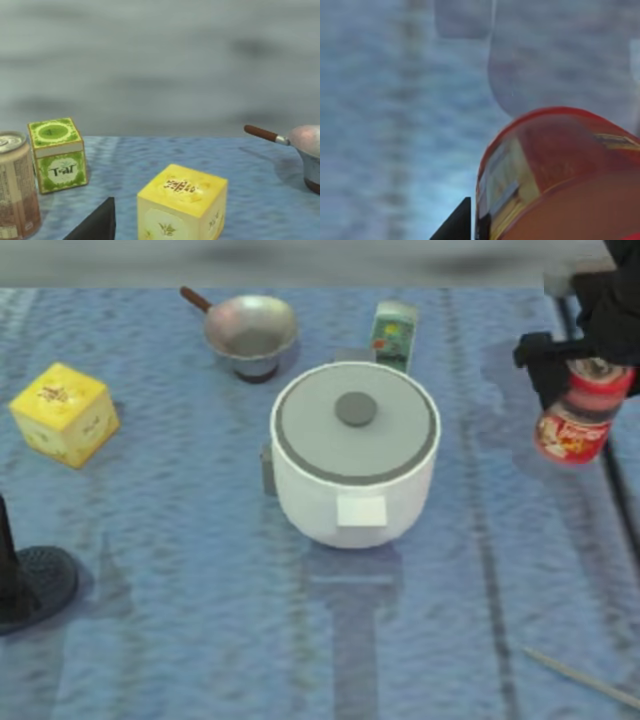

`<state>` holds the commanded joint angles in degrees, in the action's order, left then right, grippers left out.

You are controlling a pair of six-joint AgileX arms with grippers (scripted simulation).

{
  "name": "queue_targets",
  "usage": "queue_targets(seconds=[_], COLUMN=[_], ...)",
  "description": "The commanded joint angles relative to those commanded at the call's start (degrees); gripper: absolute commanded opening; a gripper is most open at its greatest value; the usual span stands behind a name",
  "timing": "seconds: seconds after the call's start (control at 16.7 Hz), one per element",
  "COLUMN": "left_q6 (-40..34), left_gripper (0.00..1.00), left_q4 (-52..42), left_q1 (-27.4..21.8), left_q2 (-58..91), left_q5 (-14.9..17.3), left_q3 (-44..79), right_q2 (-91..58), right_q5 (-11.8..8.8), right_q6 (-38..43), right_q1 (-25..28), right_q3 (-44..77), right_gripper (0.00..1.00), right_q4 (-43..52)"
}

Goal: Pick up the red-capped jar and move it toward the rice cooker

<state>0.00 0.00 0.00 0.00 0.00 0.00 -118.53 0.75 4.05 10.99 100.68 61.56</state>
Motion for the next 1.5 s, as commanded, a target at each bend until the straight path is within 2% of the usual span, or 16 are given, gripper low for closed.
queue_targets(seconds=[0.18,0.36,0.66,1.02,1.26,1.5], left_q6=[0.0,0.0,0.0,0.0,0.0,0.0], left_gripper=[1.00,1.00,1.00,1.00,1.00,1.00], left_q4=[0.0,0.0,0.0,0.0,0.0,0.0], left_q1=[0.0,0.0,0.0,0.0,0.0,0.0], left_q2=[0.0,0.0,0.0,0.0,0.0,0.0], left_q5=[0.0,0.0,0.0,0.0,0.0,0.0], left_q3=[0.0,0.0,0.0,0.0,0.0,0.0], right_q2=[1.3,2.1,1.8,-1.4,-1.7,-1.7], right_q5=[1.7,2.6,2.5,2.7,2.7,2.7], right_q6=[9.2,13.3,13.6,13.4,13.4,13.4], right_q1=[4.1,6.3,6.0,6.2,6.2,6.2], right_q3=[-4.6,-7.2,-7.4,-12.7,-13.2,-13.2], right_gripper=[0.00,0.00,0.00,0.00,0.00,0.30], right_q4=[-3.5,-5.3,-5.5,-14.5,-15.1,-15.1])
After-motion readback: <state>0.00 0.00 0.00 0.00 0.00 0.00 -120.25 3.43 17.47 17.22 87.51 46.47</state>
